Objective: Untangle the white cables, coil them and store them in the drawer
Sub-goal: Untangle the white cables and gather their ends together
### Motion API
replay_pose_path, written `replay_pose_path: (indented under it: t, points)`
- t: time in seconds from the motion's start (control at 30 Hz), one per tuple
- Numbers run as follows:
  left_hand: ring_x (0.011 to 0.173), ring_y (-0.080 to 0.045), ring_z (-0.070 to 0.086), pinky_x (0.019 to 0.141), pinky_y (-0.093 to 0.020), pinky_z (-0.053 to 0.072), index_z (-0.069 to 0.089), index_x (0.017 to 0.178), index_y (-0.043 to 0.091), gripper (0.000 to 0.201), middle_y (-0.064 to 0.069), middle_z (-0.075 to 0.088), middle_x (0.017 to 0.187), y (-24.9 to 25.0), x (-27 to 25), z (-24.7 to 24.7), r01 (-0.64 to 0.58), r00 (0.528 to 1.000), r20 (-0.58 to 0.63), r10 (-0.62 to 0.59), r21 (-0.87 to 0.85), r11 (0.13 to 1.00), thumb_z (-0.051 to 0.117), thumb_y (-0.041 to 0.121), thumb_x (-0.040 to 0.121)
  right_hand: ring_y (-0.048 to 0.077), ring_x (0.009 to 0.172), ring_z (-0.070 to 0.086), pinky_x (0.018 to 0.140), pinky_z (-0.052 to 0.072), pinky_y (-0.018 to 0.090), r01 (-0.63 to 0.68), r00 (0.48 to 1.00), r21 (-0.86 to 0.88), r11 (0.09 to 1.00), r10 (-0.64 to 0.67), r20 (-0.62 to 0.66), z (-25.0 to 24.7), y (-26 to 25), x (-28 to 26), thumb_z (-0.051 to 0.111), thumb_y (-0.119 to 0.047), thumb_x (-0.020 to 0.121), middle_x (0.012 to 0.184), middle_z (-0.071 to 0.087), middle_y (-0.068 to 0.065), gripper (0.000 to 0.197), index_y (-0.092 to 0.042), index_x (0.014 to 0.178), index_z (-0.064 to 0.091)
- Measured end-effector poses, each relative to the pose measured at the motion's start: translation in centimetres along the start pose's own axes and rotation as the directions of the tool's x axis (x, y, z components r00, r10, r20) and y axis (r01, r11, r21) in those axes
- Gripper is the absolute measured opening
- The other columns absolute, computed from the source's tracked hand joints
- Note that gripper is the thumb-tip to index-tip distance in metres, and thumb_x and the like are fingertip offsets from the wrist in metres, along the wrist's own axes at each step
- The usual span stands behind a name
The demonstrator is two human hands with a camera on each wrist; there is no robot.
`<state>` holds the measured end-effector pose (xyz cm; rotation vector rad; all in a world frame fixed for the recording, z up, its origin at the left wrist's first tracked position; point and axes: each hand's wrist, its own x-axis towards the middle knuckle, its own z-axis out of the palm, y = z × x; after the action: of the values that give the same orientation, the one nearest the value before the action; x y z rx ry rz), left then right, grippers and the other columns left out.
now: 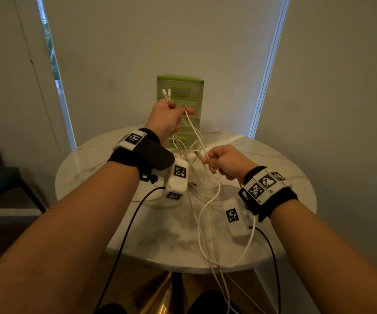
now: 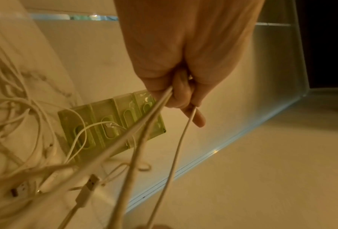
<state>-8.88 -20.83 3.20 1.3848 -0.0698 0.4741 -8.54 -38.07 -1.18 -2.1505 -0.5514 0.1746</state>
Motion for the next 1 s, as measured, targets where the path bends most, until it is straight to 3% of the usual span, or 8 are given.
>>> replay_pose_path:
  t: [0.17, 0.3, 0.37, 0.43, 0.5, 0.6, 0.83, 1.0]
  points:
    - [0.038, -0.004, 0.027, 0.034, -0.016, 0.025, 0.031, 0.074, 0.019, 0.032, -0.006, 0.064, 0.084, 0.3, 0.1, 0.4, -0.006, 0.999, -0.038, 0.005, -0.039, 0.999, 0.041, -0.002, 0.095, 0.006, 0.032, 0.039, 0.032, 0.026, 0.011, -0.146, 0.959, -0.385, 0.911, 0.226, 0.172, -1.5, 0.9, -1.6, 0.041, 0.003, 0.084, 0.07, 0.061, 0.008, 0.029, -0.01, 0.067, 0.061]
    - [0.036, -0.004, 0.027, 0.033, -0.016, 0.024, 0.041, 0.081, 0.012, 0.019, 0.0, 0.065, 0.075, 0.9, 0.5, 0.3, -0.05, 0.998, -0.027, 0.05, 0.006, 0.999, 0.041, -0.001, 0.096, -0.003, 0.024, 0.04, 0.028, 0.026, 0.008, -0.19, 0.959, -0.398, 0.897, 0.257, 0.121, -2.1, 1.8, -1.9, 0.044, 0.002, 0.086, 0.061, 0.058, 0.004, 0.023, -0.005, 0.08, 0.065]
    - [0.035, -0.002, 0.027, 0.034, -0.016, 0.025, 0.051, 0.1, 0.002, 0.01, 0.007, 0.063, 0.06, 0.9, 0.5, 0.6, -0.059, 0.998, 0.004, 0.059, 0.082, 0.995, 0.041, 0.002, 0.097, -0.002, 0.029, 0.044, 0.029, 0.028, 0.009, -0.191, 0.963, -0.388, 0.902, 0.248, 0.101, -2.2, 1.9, -1.7, 0.05, 0.001, 0.084, 0.063, 0.059, 0.003, 0.017, -0.002, 0.084, 0.067]
    - [0.035, -0.003, 0.027, 0.034, -0.016, 0.025, 0.049, 0.107, 0.003, 0.013, 0.004, 0.066, 0.069, 0.8, 0.2, 0.8, -0.045, 0.999, 0.007, 0.045, 0.105, 0.994, 0.041, 0.002, 0.097, 0.004, 0.056, 0.055, 0.039, 0.036, 0.01, -0.126, 0.986, -0.39, 0.912, 0.158, 0.051, -2.0, 1.9, -1.1, 0.059, -0.001, 0.082, 0.073, 0.061, 0.001, 0.018, -0.003, 0.096, 0.069]
    - [0.036, -0.004, 0.027, 0.035, -0.016, 0.026, 0.043, 0.088, 0.01, 0.012, -0.004, 0.067, 0.082, 0.5, 0.1, 1.0, -0.047, 0.999, 0.023, 0.045, 0.087, 0.995, 0.043, 0.002, 0.097, 0.013, 0.081, 0.058, 0.055, 0.04, 0.012, -0.038, 0.999, -0.292, 0.956, 0.027, -0.041, -1.7, 1.5, -0.7, 0.061, -0.005, 0.083, 0.092, 0.063, 0.002, 0.024, -0.007, 0.106, 0.067]
    - [0.036, -0.007, 0.024, 0.034, -0.018, 0.025, 0.03, 0.073, 0.018, 0.031, -0.006, 0.067, 0.085, -0.5, 0.3, 0.9, -0.042, 0.999, -0.017, 0.044, 0.126, 0.991, 0.043, 0.001, 0.095, 0.007, 0.054, 0.046, 0.041, 0.035, 0.014, 0.043, 0.995, -0.051, 0.998, -0.047, -0.085, -0.9, -0.2, -0.4, 0.061, -0.017, 0.087, 0.094, 0.065, 0.004, 0.024, -0.011, 0.11, 0.063]
    - [0.034, -0.004, 0.034, 0.039, -0.019, 0.03, 0.03, 0.067, 0.019, 0.033, -0.006, 0.069, 0.085, -2.0, 0.9, -0.5, -0.023, 0.987, -0.151, 0.057, 0.218, 0.976, 0.046, 0.001, 0.09, 0.01, 0.043, 0.028, 0.039, 0.024, 0.02, 0.056, 0.998, 0.121, 0.991, -0.053, -0.027, 0.6, -1.9, 0.6, 0.051, -0.028, 0.093, 0.097, 0.071, 0.008, 0.024, -0.014, 0.112, 0.058]
    - [0.044, -0.006, 0.038, 0.044, -0.021, 0.034, 0.043, 0.084, 0.011, 0.017, 0.008, 0.051, 0.061, -2.5, 0.8, -1.1, -0.039, 0.988, -0.132, 0.082, 0.3, 0.953, 0.059, 0.007, 0.088, 0.007, 0.04, 0.028, 0.037, 0.022, 0.017, 0.196, 0.979, 0.381, 0.904, -0.157, -0.131, 0.6, -2.6, 1.5, 0.043, -0.008, 0.094, 0.081, 0.064, 0.002, 0.037, -0.024, 0.127, 0.052]
